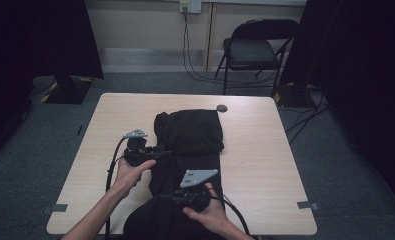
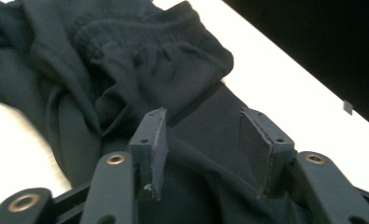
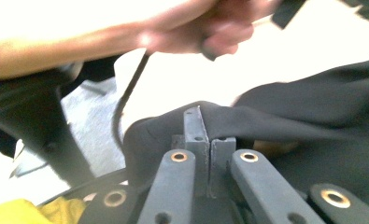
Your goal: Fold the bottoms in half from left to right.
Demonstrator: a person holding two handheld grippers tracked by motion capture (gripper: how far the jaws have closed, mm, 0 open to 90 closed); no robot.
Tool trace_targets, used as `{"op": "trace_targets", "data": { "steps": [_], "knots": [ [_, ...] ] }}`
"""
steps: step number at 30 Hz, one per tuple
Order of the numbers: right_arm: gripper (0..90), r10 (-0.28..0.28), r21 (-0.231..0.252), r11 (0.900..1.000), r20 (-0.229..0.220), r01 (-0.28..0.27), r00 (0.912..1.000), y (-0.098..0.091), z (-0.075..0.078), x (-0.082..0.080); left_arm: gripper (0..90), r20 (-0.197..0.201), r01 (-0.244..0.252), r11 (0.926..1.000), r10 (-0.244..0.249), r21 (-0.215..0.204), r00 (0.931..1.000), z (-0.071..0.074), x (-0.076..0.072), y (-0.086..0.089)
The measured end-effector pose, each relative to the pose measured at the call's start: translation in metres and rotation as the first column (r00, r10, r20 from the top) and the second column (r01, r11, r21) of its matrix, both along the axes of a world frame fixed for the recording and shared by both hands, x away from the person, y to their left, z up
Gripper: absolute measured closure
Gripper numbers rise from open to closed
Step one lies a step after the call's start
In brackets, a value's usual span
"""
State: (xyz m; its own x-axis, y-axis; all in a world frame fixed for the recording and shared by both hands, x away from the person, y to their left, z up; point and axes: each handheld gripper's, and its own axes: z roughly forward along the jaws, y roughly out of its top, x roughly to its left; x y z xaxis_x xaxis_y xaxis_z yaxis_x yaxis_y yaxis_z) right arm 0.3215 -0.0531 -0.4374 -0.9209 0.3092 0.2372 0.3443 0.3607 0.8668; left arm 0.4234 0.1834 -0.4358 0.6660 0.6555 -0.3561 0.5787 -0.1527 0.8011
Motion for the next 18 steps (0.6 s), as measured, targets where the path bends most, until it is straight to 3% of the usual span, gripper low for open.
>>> {"op": "trace_targets", "data": {
  "steps": [4,7,9,11,13,16,18],
  "knots": [
    [89.6,-0.092,0.048,0.9947,0.007,0.091,0.9958,-0.039,0.018,0.013,42.4,0.029,-0.032,0.9994,0.032,0.014,0.9991,0.001,0.0,0.001],
    [89.7,-0.154,0.082,0.985,0.015,0.152,0.988,-0.061,0.027,0.021,42.2,0.02,-0.044,0.9988,0.044,0.022,0.9988,-0.001,0.002,0.002],
    [89.6,-0.189,0.085,0.9789,0.023,0.186,0.9818,-0.074,0.03,0.026,42.3,0.013,-0.043,0.9975,0.042,0.057,0.999,-0.004,0.003,0.001],
    [89.6,-0.206,0.046,0.9777,0.015,0.205,0.9784,-0.083,0.026,0.029,42.5,0.009,-0.034,0.9953,0.034,0.09,0.9994,-0.007,0.003,0.001],
    [89.6,-0.233,-0.046,0.9711,0.027,0.234,0.972,-0.09,0.012,0.03,43.3,0.014,-0.038,0.9941,0.037,0.102,0.9992,-0.01,0.004,0.001],
    [89.5,-0.267,-0.2,0.9434,0.019,0.265,0.9636,-0.1,-0.02,0.031,46.2,0.016,-0.039,0.9917,0.037,0.122,0.9992,-0.013,0.006,0.001],
    [86.4,-0.278,-0.265,0.9238,0.031,0.276,0.9601,-0.106,-0.034,0.031,51.7,0.033,-0.032,0.9903,0.028,0.135,0.9991,-0.013,0.009,0.002]
  ]
}}
